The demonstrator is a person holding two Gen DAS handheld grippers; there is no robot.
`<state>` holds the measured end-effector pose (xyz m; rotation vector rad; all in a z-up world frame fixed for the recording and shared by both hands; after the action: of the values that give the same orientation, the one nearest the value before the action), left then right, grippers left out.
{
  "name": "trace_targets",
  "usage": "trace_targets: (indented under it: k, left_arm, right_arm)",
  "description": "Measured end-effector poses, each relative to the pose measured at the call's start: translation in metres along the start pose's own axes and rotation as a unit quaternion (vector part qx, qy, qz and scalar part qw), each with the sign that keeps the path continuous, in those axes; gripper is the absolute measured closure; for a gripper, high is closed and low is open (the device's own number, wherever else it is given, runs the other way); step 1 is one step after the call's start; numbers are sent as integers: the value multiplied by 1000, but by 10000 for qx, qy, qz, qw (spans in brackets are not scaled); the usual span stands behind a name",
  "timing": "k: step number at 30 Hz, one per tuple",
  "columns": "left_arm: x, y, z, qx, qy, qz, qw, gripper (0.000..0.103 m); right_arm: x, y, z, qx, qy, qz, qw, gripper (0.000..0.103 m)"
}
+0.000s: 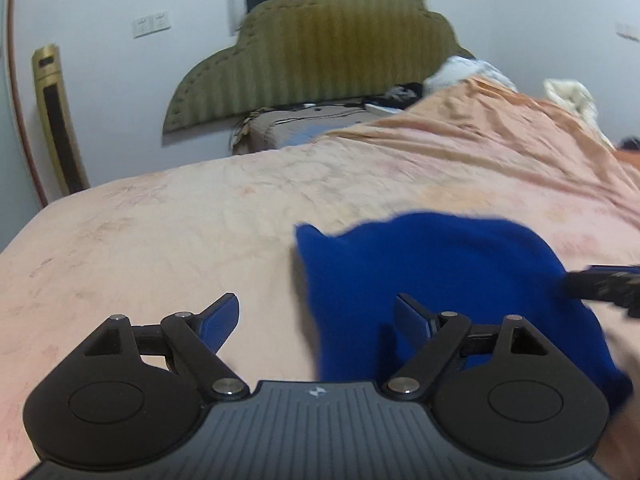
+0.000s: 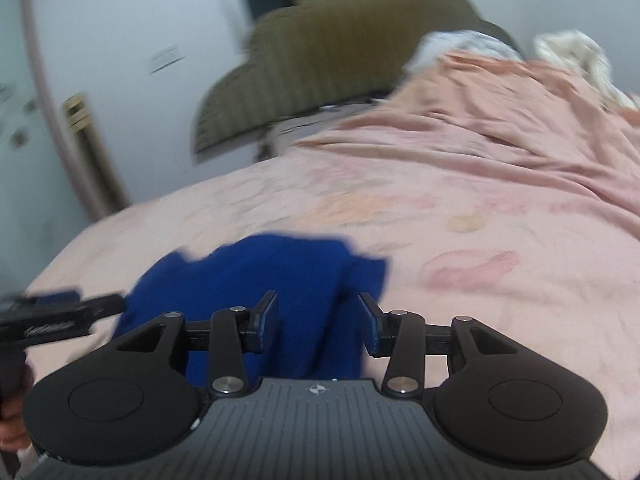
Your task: Fold small clothes
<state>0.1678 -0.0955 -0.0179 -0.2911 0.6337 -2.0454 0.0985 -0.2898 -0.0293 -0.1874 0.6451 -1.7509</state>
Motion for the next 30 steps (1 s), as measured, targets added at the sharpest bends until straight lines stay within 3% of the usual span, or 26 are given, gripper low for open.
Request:
trace_targets:
  k: [3, 5, 8, 10, 19, 30]
  left_arm:
    - [12, 10, -20, -356, 271, 287, 9986, 18]
    - [10, 5, -25, -448, 29, 264, 9986, 18]
    - [12, -10, -26, -391, -106, 207, 9990, 18]
    - [14, -15, -31, -486, -131, 242, 9984, 18]
    - [20, -39, -60, -846, -578, 58, 9947, 18]
    - [17, -60, -85, -1024, -717, 90, 9921, 18]
  right_arm:
    - [-18, 0, -22, -371, -407, 81, 9985, 46]
    - [-15, 11, -37, -701, -465, -425, 9955, 46]
    - [-14, -7, -37, -494, -341, -619, 9963, 42]
    - [-19, -24, -38, -347, -290, -537, 9975, 26]
    - [-43, -67, -66, -394, -778, -626, 9942, 9]
    - [-60, -85, -89, -459, -1124, -719, 9900, 6]
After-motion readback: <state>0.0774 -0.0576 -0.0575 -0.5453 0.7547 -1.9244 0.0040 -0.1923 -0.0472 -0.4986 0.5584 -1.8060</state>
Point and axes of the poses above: each gripper's, at about its wrist camera, not at the fingertips, and y roughly the way its jaws point, x to its right, z to its top, the point moved 8 cm from there along y, roughly the way its jaws point, and after that the axes turned 7 degrees about -z, right-handed, at the moved point
